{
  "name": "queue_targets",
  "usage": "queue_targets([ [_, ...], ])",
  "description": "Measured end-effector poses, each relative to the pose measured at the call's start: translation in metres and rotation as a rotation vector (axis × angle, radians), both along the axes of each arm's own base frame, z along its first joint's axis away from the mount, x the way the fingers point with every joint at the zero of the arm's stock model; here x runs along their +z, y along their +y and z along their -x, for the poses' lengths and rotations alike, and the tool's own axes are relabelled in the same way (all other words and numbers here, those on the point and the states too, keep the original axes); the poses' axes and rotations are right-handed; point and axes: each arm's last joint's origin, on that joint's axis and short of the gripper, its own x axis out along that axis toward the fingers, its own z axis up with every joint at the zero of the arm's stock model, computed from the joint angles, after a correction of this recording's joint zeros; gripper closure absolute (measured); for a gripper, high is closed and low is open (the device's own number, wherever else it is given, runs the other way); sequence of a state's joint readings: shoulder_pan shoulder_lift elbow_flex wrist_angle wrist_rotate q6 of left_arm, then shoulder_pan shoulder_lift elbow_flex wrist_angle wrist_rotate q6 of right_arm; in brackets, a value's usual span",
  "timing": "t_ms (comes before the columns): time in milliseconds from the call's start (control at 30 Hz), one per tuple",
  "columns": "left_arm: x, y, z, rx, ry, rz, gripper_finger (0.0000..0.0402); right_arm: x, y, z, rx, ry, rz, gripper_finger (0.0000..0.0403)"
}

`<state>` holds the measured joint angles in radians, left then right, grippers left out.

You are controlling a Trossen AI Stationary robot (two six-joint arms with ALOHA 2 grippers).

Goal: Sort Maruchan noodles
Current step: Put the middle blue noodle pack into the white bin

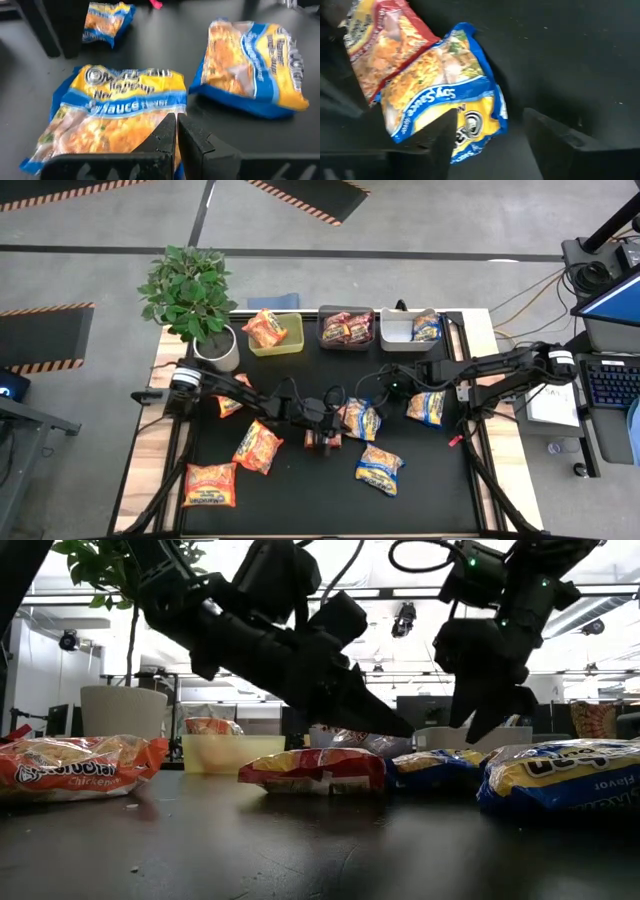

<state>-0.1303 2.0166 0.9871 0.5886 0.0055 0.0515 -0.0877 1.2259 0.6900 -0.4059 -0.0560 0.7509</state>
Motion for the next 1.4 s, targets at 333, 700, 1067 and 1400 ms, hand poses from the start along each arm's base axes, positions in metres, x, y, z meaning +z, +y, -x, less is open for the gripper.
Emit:
queue_targets([
  [333, -0.015, -0.002, -0.011, 0.003, 0.014, 0.007, 0.0402, -0.025, -0.007, 0.008, -0.012, -0.097, -0.029, 0.0096],
  [700, -0.028, 0.012, -0.012, 0.049, 0.072, 0.003, 0.0402, -0.047, -0.004, 0.016, -0.003, -0.280, -0.054, 0.0111],
  [1067, -0.037, 0.014, -0.011, 0.064, 0.096, -0.006, 0.0402, -0.054, -0.004, 0.023, -0.039, -0.379, -0.068, 0.0124],
  [1400, -0.040, 0.014, -0.011, 0.065, 0.099, -0.006, 0.0402, -0.055, -0.005, 0.023, -0.051, -0.377, -0.035, 0.0124],
])
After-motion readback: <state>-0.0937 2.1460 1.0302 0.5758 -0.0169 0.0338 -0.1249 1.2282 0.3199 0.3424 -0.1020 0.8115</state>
